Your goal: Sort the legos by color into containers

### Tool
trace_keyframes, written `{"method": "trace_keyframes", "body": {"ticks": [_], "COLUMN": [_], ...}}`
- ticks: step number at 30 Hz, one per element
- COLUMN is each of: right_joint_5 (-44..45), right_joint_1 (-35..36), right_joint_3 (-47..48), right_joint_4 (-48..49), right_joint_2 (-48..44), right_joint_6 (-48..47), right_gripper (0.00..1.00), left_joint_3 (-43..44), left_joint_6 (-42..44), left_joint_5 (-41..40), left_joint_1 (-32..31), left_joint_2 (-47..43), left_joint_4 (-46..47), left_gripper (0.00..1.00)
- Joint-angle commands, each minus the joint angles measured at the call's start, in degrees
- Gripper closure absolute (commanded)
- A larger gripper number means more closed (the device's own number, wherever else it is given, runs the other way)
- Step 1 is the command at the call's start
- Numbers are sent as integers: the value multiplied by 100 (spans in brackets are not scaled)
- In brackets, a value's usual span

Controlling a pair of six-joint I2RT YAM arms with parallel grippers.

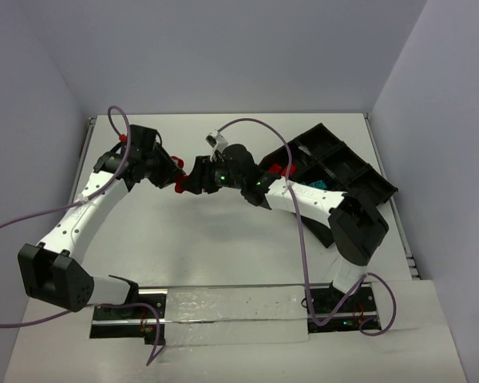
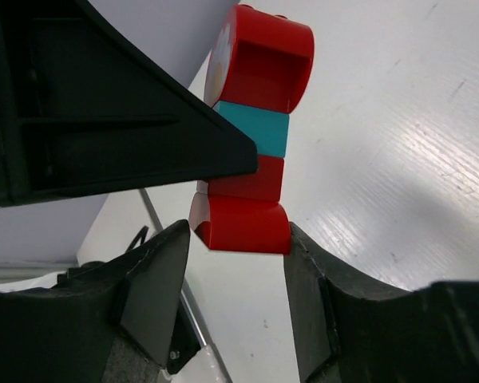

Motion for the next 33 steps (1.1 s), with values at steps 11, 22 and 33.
{"method": "trace_keyframes", "body": {"ticks": [11, 22, 33], "right_joint_5": [-493, -669, -698], "right_joint_1": [6, -55, -109], "right_joint_3": [411, 296, -426], "right_joint_4": [702, 948, 1223], "right_joint_2": [259, 289, 23], "right_joint_6": [264, 422, 494], "right_gripper": [38, 65, 100], "left_joint_3": [159, 142, 404], "left_joint_6": [112, 162, 309], "left_joint_5": [197, 167, -58], "left_joint_1": [-3, 1, 124], "left_joint_2": [-274, -327, -347], "left_joint_4": [-1, -2, -170], "left_gripper": [100, 100, 100]}}
